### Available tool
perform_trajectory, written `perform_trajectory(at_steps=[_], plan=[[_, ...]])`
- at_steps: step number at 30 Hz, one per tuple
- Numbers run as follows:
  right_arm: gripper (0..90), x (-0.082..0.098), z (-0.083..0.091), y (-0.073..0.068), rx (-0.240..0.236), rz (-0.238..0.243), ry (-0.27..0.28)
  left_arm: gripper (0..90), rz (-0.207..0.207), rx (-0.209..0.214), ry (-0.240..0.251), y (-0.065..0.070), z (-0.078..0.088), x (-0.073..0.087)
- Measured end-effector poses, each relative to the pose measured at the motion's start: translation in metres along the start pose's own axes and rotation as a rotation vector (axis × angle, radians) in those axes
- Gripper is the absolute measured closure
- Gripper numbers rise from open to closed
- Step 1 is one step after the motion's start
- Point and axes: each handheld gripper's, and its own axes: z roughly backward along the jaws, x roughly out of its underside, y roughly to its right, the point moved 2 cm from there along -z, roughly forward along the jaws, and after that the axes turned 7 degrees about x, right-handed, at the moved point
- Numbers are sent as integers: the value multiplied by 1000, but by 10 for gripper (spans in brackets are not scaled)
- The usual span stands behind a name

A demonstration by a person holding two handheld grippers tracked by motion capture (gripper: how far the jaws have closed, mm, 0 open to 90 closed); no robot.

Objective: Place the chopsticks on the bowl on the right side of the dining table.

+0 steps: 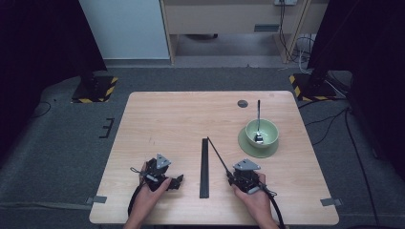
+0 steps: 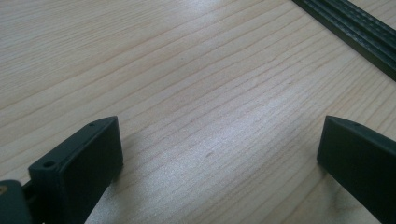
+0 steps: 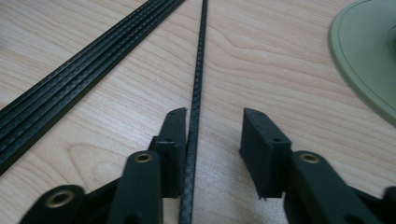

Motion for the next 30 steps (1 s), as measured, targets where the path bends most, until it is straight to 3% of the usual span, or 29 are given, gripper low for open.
perform_trajectory(at_steps=[4,10,25,30], plan=[[763,1,2,2,-10,2,-4,0,0,0,0,0,0,0],[849,2,3,9,-9,-7,-4,0,0,0,0,0,0,0],[854,8,10,23,-23,-18,-23,0,0,0,0,0,0,0],[798,8,9,20,-26,-7,-13,0,0,0,1,0,0,0]])
